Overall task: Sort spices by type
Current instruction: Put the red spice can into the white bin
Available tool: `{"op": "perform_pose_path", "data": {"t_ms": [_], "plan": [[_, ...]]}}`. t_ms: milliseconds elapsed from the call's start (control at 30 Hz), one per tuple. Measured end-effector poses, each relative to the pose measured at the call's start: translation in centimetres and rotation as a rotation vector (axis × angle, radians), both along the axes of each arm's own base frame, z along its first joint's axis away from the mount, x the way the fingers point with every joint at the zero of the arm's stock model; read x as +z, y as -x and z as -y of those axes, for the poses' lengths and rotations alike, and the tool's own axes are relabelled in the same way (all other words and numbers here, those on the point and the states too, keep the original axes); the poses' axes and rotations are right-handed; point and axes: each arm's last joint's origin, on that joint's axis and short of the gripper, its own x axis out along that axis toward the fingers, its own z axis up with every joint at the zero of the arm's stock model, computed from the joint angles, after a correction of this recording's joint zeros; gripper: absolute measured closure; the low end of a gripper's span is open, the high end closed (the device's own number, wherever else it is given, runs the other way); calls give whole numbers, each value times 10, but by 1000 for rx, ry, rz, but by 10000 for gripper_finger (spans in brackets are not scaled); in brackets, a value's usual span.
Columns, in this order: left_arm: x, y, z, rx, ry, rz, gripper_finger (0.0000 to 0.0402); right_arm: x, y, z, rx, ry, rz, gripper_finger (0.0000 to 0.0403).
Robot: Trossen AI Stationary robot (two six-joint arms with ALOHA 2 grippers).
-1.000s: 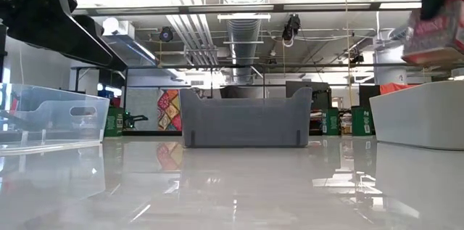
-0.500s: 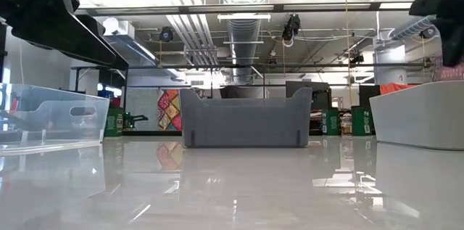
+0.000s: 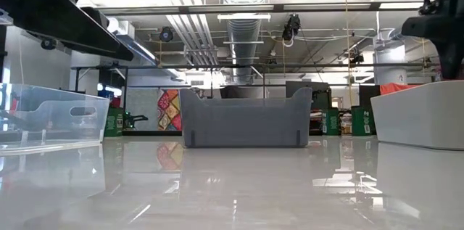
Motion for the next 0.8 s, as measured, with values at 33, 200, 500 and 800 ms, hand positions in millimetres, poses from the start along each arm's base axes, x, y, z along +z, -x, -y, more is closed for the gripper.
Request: {"op": "perform_pose_path", "data": {"t_ms": [33,200,500,800], "plan": [[0,0,0,0,0,0,143,-1,-1,0,-15,-3,-8,187],[0,0,0,-9,-12,-5,143,-5,-7,-1,-43,-28,-3,187],[0,0,0,-15,-24,-8,143,-10,-15,-3,-54,-45,3,187],[0,0,-1,-13,-62,-2,143,-11,-19,-1,-54,-45,18,187]]}}
